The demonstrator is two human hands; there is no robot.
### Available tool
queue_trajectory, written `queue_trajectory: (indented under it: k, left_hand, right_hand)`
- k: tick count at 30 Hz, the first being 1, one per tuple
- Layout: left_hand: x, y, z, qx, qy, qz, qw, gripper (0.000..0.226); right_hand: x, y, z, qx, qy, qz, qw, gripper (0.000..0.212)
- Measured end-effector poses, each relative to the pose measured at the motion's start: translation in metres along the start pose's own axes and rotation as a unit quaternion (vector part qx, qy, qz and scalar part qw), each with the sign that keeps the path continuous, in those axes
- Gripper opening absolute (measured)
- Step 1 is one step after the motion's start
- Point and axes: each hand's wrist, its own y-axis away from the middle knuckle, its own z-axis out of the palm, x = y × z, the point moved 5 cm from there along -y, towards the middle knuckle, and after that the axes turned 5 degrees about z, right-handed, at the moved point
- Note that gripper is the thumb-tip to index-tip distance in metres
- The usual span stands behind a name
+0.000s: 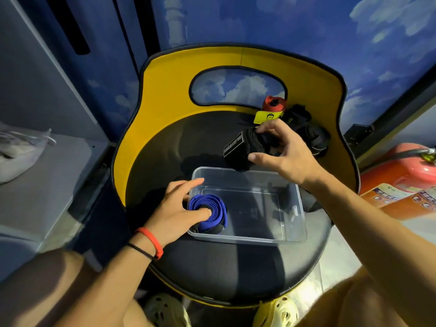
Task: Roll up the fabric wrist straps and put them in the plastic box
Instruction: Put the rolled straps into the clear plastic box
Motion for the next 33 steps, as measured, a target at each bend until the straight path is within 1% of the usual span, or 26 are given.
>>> queue_trajectory:
  k: [2,4,7,10,13,17,22,27,33]
  left_hand:
    - [-0.001,0.000,0.001,-0.002,0.000,-0.002,1.000,0.069]
    - [-0.001,-0.001,0.002,-0.004,-0.005,-0.008,1.000,0.076]
    - [0.001,-0.001,0.002,-0.008,-0.022,-0.017,1.000,0.092]
    - [0.004,0.000,0.001,-0.006,-0.038,-0.006,0.999,0.094]
    - [0.002,0.000,0.001,-0.018,-0.049,-0.009,0.999,0.097]
    - [0.000,-0.001,0.001,-0.037,-0.060,-0.007,0.997,0.104]
    - [0.001,-0.001,-0.001,-0.045,-0.054,-0.003,0.998,0.102]
    - [0.004,-0.003,0.000,-0.041,-0.066,-0.005,0.997,0.101]
    - [0.004,-0.002,0.001,-0.043,-0.042,-0.033,0.998,0.117]
  right_hand:
    - [-0.009,0.005,0.004,-0.022,-0.021,-0.008,1.000,0.050]
    - [-0.019,0.012,0.015,-0.050,-0.017,-0.018,0.998,0.049]
    - [-0.032,0.015,0.025,-0.059,-0.007,-0.029,0.998,0.048]
    - [-0.040,0.013,0.029,-0.078,-0.007,-0.027,0.997,0.047]
    - [-0.039,0.015,0.039,-0.109,0.027,-0.033,0.993,0.047]
    - [-0.031,0.014,0.052,-0.110,0.072,-0.036,0.991,0.047]
    - [-0.032,0.011,0.071,-0.101,0.101,-0.029,0.989,0.050]
    - [-0.041,0.007,0.085,-0.086,0.159,-0.025,0.983,0.053]
    - [-0.047,0.009,0.091,-0.073,0.195,-0.009,0.978,0.051]
